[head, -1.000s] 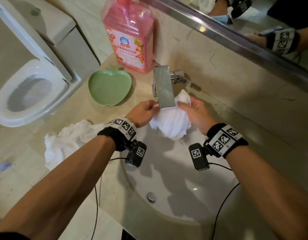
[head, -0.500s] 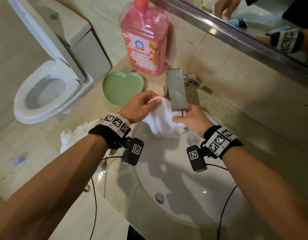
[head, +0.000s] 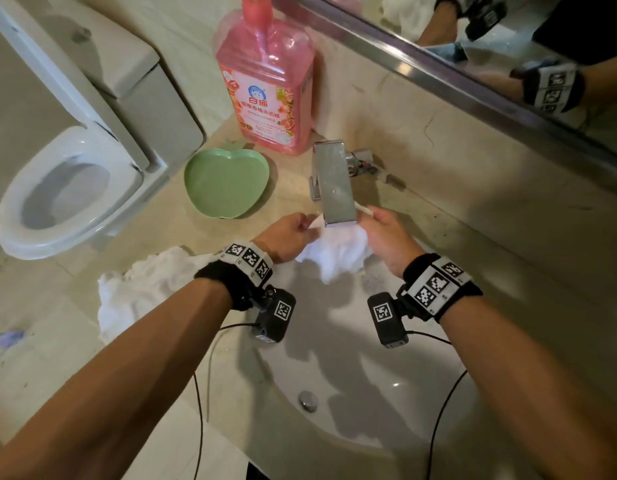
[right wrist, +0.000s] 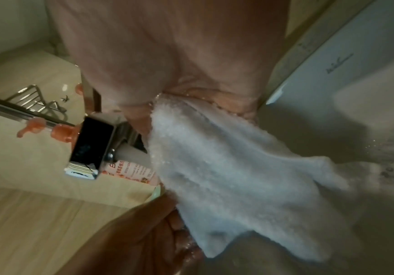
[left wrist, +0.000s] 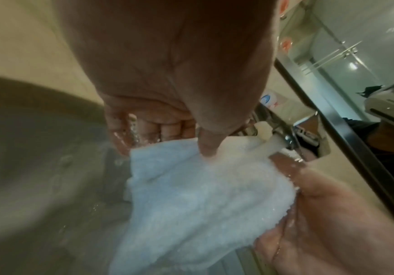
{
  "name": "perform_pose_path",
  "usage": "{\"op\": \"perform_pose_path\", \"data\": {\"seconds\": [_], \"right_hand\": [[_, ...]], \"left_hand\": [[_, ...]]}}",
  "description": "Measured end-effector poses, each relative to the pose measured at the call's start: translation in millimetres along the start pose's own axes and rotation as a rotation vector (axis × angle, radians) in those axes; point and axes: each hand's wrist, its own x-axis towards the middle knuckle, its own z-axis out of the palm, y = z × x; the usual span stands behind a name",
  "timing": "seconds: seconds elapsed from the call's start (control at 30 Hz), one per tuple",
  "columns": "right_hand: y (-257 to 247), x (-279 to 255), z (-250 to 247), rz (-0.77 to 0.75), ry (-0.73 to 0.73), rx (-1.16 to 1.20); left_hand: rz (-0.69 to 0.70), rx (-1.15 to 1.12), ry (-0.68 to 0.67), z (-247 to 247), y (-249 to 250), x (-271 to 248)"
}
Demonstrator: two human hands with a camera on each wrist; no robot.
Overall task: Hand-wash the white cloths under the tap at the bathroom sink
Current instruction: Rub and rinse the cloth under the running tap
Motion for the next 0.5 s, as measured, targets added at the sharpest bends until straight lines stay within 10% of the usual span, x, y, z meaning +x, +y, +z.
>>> {"op": "perform_pose_path", "data": {"seconds": [0.33,0.5], "right_hand": [[-7,-7,-20,-0.092,0.110,0.086],[-2,0,-25,-0.092,0.095,0.048]], "left_hand": [[-0.027,-0.039,-0.071,28,17,18],[0.020,-0.291,0.109,21,10,13]]}}
